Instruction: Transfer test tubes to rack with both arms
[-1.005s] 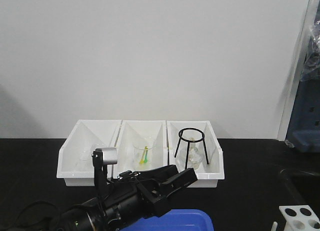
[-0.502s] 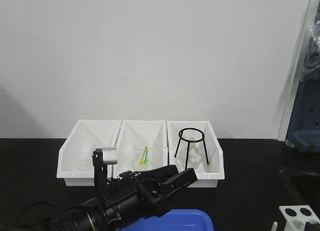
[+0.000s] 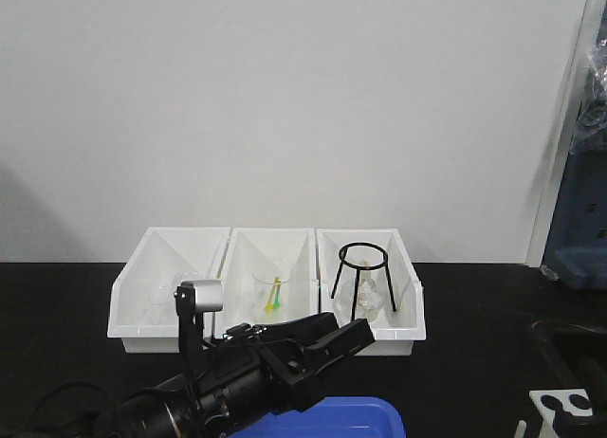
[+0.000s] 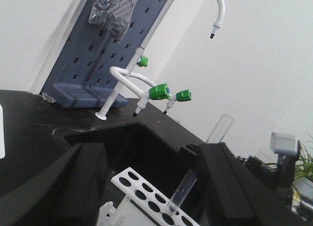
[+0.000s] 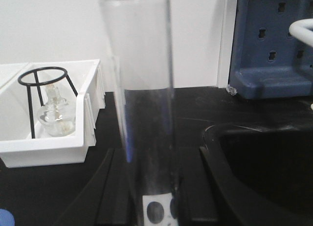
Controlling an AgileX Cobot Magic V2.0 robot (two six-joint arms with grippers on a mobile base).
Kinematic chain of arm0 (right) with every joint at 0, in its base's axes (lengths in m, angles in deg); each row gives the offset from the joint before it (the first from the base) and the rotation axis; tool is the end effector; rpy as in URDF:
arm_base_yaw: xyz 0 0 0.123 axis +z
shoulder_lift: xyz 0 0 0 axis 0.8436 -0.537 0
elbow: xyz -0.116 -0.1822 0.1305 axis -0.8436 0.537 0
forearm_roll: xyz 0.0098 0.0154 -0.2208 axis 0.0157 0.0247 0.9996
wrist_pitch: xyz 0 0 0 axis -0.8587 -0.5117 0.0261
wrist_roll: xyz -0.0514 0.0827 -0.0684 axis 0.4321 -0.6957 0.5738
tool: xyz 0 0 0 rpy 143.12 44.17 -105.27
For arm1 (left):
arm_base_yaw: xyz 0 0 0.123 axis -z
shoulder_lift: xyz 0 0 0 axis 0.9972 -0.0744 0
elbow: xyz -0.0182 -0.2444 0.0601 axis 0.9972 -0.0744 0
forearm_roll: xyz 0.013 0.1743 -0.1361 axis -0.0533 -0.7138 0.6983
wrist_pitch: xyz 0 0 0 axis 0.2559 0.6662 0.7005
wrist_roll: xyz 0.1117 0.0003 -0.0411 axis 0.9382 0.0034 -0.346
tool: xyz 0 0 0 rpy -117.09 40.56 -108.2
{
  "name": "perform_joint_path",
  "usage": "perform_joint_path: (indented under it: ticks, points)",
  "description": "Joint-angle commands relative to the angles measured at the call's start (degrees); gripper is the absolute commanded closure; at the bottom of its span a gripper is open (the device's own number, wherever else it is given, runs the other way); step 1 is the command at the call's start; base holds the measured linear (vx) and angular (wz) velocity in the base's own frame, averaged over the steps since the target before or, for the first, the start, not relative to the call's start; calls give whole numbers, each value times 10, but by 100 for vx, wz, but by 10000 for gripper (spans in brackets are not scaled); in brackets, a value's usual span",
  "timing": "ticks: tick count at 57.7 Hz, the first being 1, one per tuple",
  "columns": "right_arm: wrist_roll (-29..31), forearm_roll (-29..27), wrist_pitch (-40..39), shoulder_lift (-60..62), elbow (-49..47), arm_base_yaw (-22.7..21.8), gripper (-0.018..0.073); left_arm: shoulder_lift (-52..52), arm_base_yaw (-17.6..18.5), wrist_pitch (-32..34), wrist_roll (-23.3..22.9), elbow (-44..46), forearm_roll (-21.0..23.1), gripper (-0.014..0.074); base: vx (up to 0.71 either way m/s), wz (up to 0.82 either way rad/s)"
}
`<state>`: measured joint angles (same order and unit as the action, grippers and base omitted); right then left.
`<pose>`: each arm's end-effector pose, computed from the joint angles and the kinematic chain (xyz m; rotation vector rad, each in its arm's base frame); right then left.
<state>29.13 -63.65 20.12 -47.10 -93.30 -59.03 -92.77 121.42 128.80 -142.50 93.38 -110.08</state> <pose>0.2377 -0.0067 0.2099 0.0415 1.7426 -0.0091 0.2572 -0.2489 0.2449 0.3829 1.5567 -1.3468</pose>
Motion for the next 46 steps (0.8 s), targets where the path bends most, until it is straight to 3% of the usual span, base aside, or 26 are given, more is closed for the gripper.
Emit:
perform_joint_path:
  ticks: [1, 16, 32, 46]
  points:
    - [-1, 7, -60, 1, -18, -3, 566, 25, 0, 41, -4, 15, 21, 60, 0, 0]
    - [-1, 7, -44, -4, -13, -3, 566, 22, 0, 42, -4, 15, 21, 60, 0, 0]
    - [3, 4, -227, -57, 74, -3, 566, 11, 0, 42, -4, 15, 21, 60, 0, 0]
    - [-1, 4, -292, -131, 88, -3, 565, 10, 0, 42, -4, 15, 21, 60, 0, 0]
